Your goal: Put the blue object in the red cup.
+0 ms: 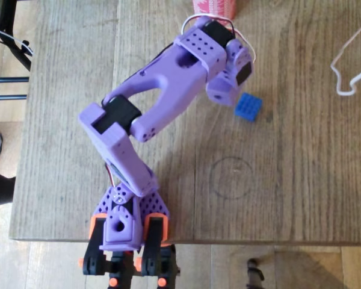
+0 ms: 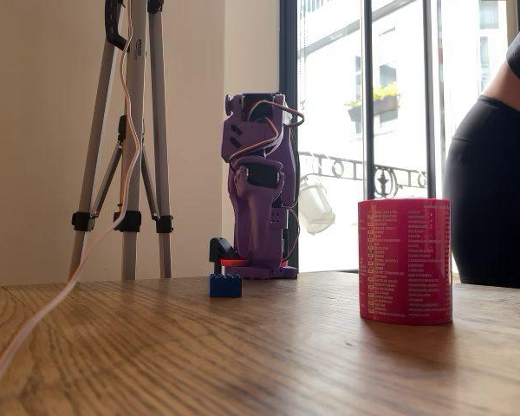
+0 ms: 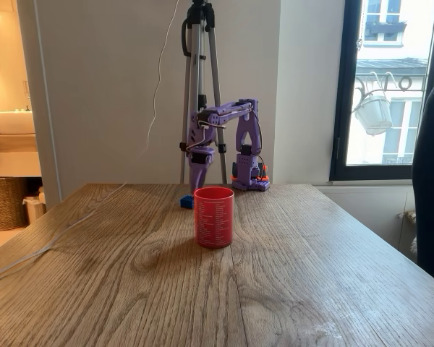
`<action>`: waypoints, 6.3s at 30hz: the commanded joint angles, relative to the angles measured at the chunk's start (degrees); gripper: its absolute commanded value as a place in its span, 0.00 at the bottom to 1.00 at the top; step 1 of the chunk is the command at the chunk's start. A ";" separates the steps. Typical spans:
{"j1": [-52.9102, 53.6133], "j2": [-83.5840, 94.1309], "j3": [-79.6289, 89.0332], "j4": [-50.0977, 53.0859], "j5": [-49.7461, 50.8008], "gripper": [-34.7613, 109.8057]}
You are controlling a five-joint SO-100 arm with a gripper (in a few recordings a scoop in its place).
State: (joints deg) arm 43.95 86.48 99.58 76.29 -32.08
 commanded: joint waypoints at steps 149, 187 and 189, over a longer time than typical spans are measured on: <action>-23.03 4.48 -5.54 -50.54 0.09 0.24; -47.20 102.66 60.82 -13.36 23.64 0.24; -44.91 102.66 63.90 -13.45 24.96 0.24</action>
State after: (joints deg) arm -4.22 189.14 159.96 63.90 -9.05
